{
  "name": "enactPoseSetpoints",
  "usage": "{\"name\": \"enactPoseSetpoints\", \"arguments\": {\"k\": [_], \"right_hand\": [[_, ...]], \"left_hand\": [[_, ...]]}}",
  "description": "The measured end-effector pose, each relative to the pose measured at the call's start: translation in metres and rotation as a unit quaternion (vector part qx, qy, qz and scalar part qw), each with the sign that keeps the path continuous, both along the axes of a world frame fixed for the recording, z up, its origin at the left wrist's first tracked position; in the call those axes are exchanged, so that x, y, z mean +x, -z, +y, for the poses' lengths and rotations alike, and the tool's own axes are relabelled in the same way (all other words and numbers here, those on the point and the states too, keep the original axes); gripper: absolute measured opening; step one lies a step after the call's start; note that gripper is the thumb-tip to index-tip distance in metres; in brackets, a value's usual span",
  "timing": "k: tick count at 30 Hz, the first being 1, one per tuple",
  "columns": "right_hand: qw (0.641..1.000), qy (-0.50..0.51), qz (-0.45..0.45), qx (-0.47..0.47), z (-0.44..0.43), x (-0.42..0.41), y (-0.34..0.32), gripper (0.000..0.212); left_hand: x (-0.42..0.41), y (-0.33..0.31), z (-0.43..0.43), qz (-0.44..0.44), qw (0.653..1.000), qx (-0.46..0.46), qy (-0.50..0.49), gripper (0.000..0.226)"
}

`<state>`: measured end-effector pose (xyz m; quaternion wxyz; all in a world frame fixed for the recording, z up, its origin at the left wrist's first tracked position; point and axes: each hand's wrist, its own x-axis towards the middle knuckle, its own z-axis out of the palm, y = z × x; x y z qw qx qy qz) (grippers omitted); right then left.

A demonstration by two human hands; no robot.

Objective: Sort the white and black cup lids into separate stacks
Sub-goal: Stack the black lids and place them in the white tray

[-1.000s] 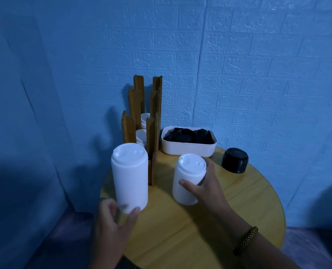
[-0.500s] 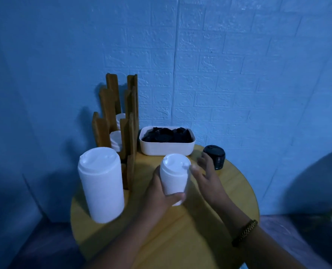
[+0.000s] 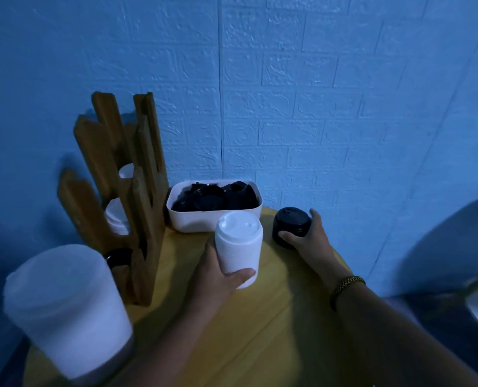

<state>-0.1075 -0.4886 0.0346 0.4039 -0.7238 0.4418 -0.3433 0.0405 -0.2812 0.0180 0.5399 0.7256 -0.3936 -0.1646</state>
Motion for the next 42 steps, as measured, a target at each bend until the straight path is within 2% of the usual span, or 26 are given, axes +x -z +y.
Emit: {"name": "enactPoseSetpoints", "arguments": {"k": [3, 10, 12, 16, 19, 23, 24, 27, 28, 32, 34, 37, 42], "right_hand": [[0.999, -0.012, 0.028, -0.022, 0.000, -0.003, 0.001, 0.095], [0.997, -0.045, 0.041, -0.045, 0.059, -0.064, -0.004, 0.079], [0.996, -0.065, 0.046, -0.046, 0.083, -0.078, -0.006, 0.079], [0.994, -0.097, 0.036, -0.030, 0.122, -0.084, -0.004, 0.083], [0.992, -0.119, 0.023, -0.024, 0.146, -0.066, -0.003, 0.083], [0.974, -0.223, 0.034, 0.025, 0.164, -0.044, -0.010, 0.109], [0.972, -0.230, 0.032, 0.032, 0.163, -0.044, -0.014, 0.107], [0.987, -0.161, -0.010, 0.021, 0.148, -0.046, -0.022, 0.073], [0.992, -0.127, -0.012, 0.010, 0.140, -0.044, -0.023, 0.072], [0.996, -0.072, 0.020, -0.039, 0.120, -0.015, -0.024, 0.104], [0.996, -0.065, -0.007, -0.063, 0.113, 0.002, -0.026, 0.102], [0.993, -0.056, -0.058, -0.084, 0.096, 0.024, -0.023, 0.090], [0.994, -0.058, -0.049, -0.084, 0.071, 0.030, -0.016, 0.081]], "left_hand": [[0.004, -0.002, -0.011, -0.003, 1.000, 0.009, -0.010, 0.107], [-0.004, -0.008, -0.044, -0.038, 0.999, -0.001, -0.014, 0.102], [-0.013, -0.014, -0.050, -0.031, 0.999, 0.000, 0.014, 0.101], [-0.024, -0.024, -0.033, 0.045, 0.995, 0.050, 0.072, 0.111], [-0.028, -0.024, 0.002, 0.067, 0.994, 0.033, 0.083, 0.109], [-0.021, -0.021, 0.048, 0.038, 0.992, 0.020, 0.121, 0.136], [-0.018, -0.021, 0.056, 0.024, 0.990, 0.027, 0.133, 0.138], [-0.015, -0.020, 0.072, -0.012, 0.987, 0.061, 0.150, 0.135], [-0.015, -0.017, 0.075, -0.024, 0.987, 0.068, 0.142, 0.130], [-0.012, -0.011, 0.072, -0.046, 0.995, 0.058, 0.070, 0.106], [-0.007, -0.009, 0.067, -0.041, 0.997, 0.046, 0.043, 0.096], [0.005, -0.005, 0.055, -0.032, 0.999, 0.031, 0.026, 0.095], [0.015, 0.003, 0.039, -0.028, 0.999, 0.022, -0.004, 0.096]]}}
